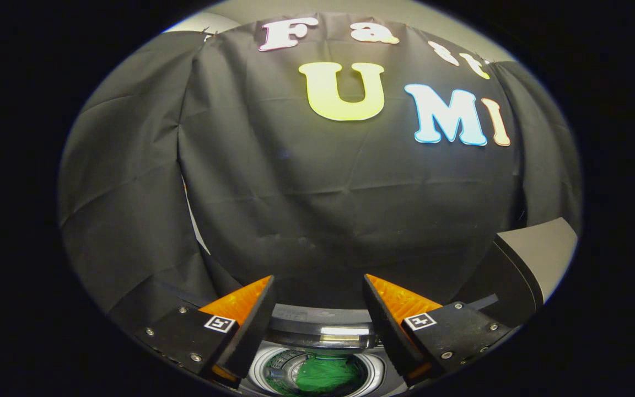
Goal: Put the clothes into the washing machine and then close the washing machine lid.
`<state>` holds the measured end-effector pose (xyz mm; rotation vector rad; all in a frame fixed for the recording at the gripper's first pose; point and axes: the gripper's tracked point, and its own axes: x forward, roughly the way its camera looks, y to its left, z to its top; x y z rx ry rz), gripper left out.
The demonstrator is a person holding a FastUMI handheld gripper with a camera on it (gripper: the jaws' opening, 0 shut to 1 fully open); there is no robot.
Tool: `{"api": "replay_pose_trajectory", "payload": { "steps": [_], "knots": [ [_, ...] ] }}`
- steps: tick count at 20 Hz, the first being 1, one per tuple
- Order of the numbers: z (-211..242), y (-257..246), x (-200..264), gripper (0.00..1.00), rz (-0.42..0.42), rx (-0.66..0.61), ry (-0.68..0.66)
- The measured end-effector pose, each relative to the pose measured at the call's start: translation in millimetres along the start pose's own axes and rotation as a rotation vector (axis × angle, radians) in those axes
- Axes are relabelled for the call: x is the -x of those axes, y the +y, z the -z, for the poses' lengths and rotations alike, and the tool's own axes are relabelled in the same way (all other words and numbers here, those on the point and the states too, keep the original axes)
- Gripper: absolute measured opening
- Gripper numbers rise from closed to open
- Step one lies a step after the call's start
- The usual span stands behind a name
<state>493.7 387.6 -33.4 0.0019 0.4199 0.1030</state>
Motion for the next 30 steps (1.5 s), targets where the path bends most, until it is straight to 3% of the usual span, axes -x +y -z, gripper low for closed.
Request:
{"api": "replay_pose_trajectory", "payload": {
  "steps": [7,16,23,30],
  "knots": [
    [48,12,46,0.95,-0.011,-0.009,0.001],
    [144,10,107,0.95,-0.052,0.025,0.083],
    [113,-38,177,0.95,-0.092,0.076,-0.073],
    [69,-158,270,0.95,-0.021,0.121,-0.259]
  ]
}}
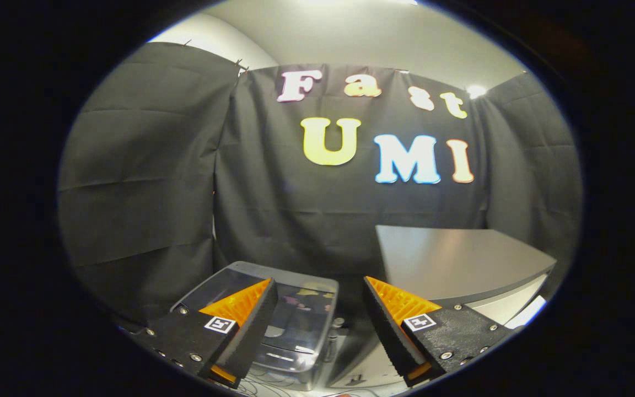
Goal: Put the clothes into the washing machine and then close the washing machine lid.
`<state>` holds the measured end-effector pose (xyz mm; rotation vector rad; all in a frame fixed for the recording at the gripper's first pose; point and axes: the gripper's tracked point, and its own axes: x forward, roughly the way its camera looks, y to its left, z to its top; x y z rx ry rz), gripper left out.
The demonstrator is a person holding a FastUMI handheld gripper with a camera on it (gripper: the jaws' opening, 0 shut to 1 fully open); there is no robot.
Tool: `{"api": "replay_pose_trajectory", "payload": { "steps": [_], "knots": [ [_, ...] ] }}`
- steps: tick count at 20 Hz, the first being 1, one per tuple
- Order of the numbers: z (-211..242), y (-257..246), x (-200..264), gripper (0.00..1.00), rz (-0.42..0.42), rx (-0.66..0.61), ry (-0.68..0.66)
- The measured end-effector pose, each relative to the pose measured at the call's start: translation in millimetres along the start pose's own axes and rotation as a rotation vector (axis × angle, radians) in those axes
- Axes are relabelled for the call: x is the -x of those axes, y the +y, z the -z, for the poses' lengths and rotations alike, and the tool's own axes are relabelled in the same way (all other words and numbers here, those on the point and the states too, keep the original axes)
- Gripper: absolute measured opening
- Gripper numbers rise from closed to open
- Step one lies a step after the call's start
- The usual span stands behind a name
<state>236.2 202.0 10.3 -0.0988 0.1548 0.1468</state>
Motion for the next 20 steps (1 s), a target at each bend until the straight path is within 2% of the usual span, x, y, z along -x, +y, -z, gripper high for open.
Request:
{"api": "replay_pose_trajectory", "payload": {
  "steps": [6,9,13,20],
  "knots": [
    [-14,-109,60,0.95,0.123,-0.040,-0.059],
    [-8,-142,81,0.95,0.169,-0.053,-0.073],
    [-3,-166,100,0.95,0.201,-0.066,-0.077],
    [-6,-180,114,0.95,0.208,-0.088,-0.104]
  ]
}}
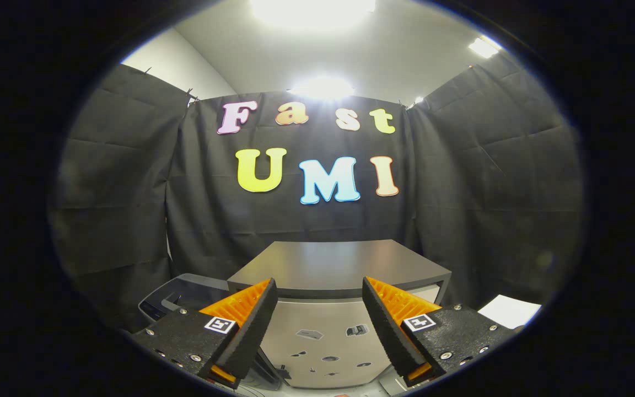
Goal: Put the clothes into the washing machine and then close the washing machine lid.
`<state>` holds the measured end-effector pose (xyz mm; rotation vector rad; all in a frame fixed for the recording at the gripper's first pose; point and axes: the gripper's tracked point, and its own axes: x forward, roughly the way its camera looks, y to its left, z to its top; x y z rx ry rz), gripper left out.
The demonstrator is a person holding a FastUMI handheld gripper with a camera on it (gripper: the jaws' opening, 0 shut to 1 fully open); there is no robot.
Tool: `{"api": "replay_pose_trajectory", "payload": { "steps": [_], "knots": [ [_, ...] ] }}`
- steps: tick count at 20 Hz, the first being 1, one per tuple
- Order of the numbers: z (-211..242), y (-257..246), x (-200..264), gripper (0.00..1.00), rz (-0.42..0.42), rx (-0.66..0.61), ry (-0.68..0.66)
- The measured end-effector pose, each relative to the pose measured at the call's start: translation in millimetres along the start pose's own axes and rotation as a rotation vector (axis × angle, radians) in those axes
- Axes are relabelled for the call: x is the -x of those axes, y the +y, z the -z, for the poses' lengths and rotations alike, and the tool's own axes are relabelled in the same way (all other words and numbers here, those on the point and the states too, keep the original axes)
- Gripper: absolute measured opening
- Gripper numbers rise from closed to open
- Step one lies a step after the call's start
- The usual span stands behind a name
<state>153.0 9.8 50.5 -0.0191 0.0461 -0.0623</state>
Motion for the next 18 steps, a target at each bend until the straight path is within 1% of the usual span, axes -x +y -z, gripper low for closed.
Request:
{"api": "replay_pose_trajectory", "payload": {
  "steps": [9,18],
  "knots": [
    [-6,-26,8,0.95,0.030,-0.013,-0.016],
    [-7,-36,18,0.95,0.017,-0.020,-0.025]
  ]
}}
